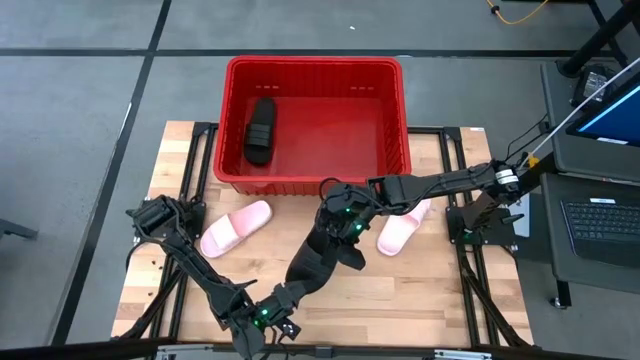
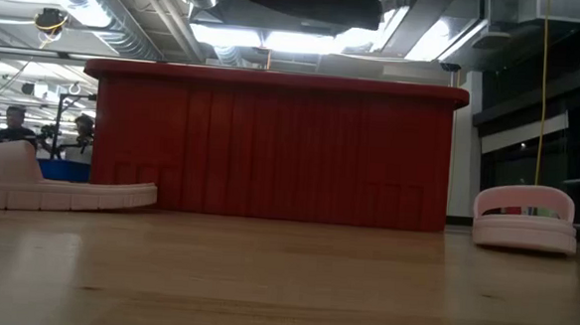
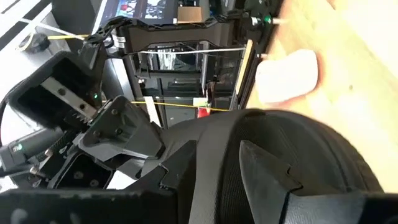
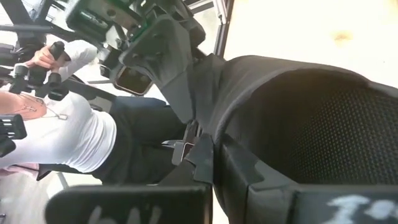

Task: Pick and place slides into bin
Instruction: Put the black slide into the red bin

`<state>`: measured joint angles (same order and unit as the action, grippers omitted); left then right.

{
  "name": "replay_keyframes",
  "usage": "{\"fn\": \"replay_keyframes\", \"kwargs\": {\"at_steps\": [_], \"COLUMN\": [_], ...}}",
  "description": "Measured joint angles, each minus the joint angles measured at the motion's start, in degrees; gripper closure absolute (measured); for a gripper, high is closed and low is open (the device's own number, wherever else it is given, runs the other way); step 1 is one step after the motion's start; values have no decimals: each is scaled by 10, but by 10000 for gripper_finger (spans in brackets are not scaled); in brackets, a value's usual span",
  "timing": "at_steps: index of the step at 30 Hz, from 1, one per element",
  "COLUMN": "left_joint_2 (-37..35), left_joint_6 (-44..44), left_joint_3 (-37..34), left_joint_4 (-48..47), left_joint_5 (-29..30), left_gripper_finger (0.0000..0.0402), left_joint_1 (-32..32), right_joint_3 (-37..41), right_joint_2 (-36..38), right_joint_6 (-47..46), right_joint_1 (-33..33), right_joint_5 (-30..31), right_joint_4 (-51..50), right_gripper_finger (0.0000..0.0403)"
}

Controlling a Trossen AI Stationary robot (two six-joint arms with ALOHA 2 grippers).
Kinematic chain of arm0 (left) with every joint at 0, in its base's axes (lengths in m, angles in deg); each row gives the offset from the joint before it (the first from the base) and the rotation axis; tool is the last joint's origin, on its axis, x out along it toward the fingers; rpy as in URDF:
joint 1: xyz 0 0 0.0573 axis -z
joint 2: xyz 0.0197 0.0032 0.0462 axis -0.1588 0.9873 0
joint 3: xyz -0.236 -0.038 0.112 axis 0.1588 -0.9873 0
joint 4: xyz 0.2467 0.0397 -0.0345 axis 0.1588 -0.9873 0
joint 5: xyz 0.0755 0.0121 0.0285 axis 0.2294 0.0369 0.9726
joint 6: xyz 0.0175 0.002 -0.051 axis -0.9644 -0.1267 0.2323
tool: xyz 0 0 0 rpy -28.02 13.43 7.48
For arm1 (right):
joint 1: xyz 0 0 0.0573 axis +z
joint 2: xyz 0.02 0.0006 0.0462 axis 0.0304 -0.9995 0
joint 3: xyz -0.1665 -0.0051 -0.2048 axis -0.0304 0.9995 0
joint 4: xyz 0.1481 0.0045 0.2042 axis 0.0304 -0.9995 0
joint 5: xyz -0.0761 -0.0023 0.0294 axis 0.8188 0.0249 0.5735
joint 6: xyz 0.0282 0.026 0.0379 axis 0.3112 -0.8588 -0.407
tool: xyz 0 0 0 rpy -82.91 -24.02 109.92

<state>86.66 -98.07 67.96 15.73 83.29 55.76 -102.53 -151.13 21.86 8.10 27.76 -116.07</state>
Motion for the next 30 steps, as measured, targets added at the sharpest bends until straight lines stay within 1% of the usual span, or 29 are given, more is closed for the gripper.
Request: {"fn": "replay_keyframes", "kwargs": {"at_steps": [3,19,25,30], "left_joint_2": [0,0,0,0], "left_joint_6": [-3,-14,-28,-28], "left_joint_3": [0,0,0,0], "left_joint_4": [-18,-20,-20,-20], "left_joint_5": [0,8,9,9], "left_gripper_finger": [283,286,305,334], "left_joint_1": [-2,-30,-41,-45], "right_joint_3": [0,0,0,0], "right_joint_2": [0,0,0,0], "right_joint_6": [-15,-41,-41,-41], "right_joint_1": [0,0,0,0], "right_joint_5": [-3,-13,-18,-21], "right_joint_4": [4,4,1,1], "right_gripper_finger": [389,389,389,389]}}
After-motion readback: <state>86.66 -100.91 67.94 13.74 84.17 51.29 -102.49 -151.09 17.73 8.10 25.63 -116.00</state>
